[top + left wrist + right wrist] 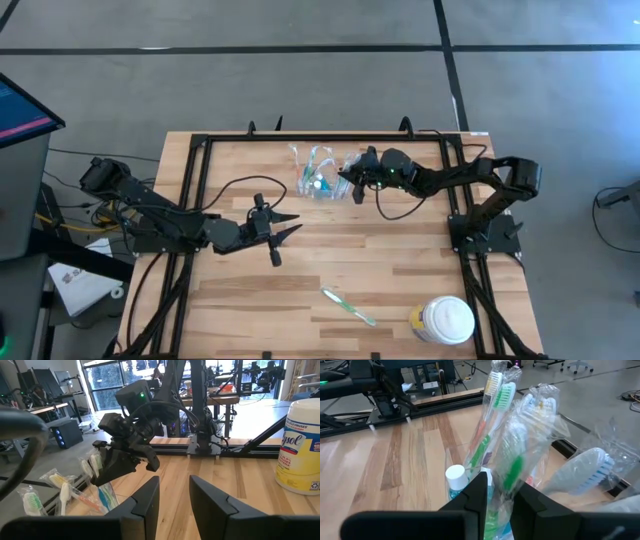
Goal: Pick & Place toothbrushing station
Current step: Put the bottom green toothbrush into the transparent organizer
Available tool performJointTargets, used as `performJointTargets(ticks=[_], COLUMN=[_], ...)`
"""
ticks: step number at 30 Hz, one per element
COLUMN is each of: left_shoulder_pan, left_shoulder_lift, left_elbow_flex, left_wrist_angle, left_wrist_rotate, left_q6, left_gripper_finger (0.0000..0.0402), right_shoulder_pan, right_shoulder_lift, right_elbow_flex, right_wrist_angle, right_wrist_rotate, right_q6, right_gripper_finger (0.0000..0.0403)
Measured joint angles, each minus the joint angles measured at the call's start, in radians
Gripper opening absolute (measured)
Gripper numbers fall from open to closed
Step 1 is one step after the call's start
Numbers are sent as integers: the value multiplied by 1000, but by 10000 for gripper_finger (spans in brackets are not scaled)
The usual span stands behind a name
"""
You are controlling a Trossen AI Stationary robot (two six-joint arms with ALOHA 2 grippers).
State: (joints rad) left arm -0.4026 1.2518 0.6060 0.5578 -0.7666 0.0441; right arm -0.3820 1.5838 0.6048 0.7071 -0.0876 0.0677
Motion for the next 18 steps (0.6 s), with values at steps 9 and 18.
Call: performJointTargets(ticks=[9, 18], left_shoulder_pan=[0, 0], left_shoulder_lift=[0, 0], left_elbow_flex=[0, 0], left_wrist_angle=[0, 0], left_wrist_rotate=[1, 4], left_q6=[0, 0], left_gripper_finger=[99, 99], right_shoulder_pan=[-8, -8], right_shoulder_lift=[0, 0], right_elbow_flex=[0, 1], right_wrist_angle=[0, 4], right_wrist_rotate=[-17, -45], right_q6=[-16, -26], right_gripper_finger=[56, 57])
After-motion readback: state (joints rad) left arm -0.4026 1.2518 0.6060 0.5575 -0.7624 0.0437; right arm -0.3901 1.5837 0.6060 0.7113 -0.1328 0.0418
